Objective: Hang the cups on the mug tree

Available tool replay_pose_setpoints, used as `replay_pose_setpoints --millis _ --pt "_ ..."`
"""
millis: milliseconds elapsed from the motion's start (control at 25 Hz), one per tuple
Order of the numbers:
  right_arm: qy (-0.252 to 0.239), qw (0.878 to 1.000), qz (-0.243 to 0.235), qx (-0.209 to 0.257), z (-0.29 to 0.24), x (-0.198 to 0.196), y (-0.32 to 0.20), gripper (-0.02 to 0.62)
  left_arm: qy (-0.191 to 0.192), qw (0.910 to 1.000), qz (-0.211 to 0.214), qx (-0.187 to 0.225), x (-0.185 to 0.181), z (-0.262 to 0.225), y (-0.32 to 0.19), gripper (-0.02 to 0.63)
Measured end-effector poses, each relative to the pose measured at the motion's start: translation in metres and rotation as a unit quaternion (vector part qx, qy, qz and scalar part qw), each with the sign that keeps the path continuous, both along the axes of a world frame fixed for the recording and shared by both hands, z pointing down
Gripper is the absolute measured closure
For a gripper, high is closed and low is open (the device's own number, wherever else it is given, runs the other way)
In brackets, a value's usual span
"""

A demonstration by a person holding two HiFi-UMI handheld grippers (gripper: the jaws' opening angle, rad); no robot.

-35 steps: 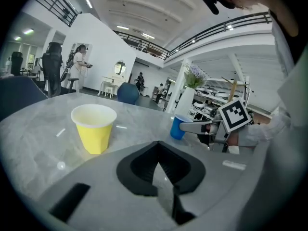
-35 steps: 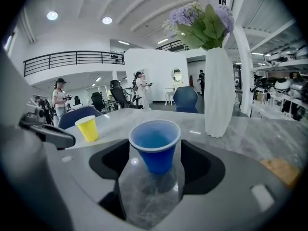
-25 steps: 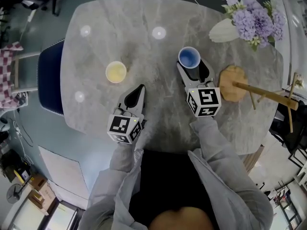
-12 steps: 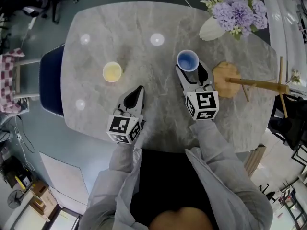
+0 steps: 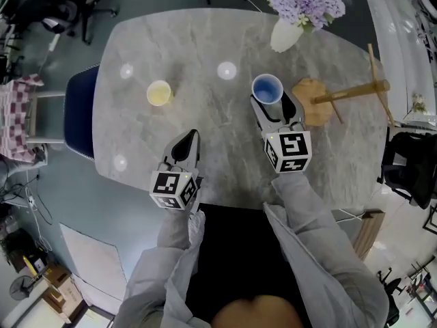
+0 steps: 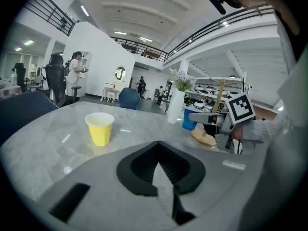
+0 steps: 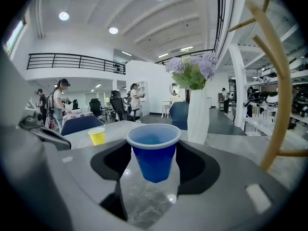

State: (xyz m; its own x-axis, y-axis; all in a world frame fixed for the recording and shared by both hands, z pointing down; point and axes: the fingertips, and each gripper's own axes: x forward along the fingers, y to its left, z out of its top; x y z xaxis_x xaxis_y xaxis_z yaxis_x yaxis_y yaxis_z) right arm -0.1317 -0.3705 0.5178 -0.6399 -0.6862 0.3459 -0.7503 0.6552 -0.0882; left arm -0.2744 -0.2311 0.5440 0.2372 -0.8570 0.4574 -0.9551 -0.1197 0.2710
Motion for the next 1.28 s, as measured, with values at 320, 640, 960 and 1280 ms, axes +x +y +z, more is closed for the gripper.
replay_pose_setpoints --millis 320,640,960,1280 --pt "-0.003 1.0 0.008 0.021 -0.032 0.036 0.037 0.293 -0.002 0.9999 -0.006 0.013 0.018 -0.018 0.038 0.606" --pt "-0.008 0.999 0.023 0.034 -0.055 0.089 0.075 0.293 -0.002 0.9994 0.019 0.03 0.064 -0.034 0.063 0.606" --pt "-0.005 0.997 0.052 0.049 -0.07 0.154 0.101 0.293 -0.005 0.9983 0.047 0.035 0.111 -0.041 0.08 0.606" --pt "0.012 0.995 0.084 0.057 -0.071 0.217 0.116 0.293 -0.007 0.9957 0.086 0.033 0.152 -0.043 0.081 0.606"
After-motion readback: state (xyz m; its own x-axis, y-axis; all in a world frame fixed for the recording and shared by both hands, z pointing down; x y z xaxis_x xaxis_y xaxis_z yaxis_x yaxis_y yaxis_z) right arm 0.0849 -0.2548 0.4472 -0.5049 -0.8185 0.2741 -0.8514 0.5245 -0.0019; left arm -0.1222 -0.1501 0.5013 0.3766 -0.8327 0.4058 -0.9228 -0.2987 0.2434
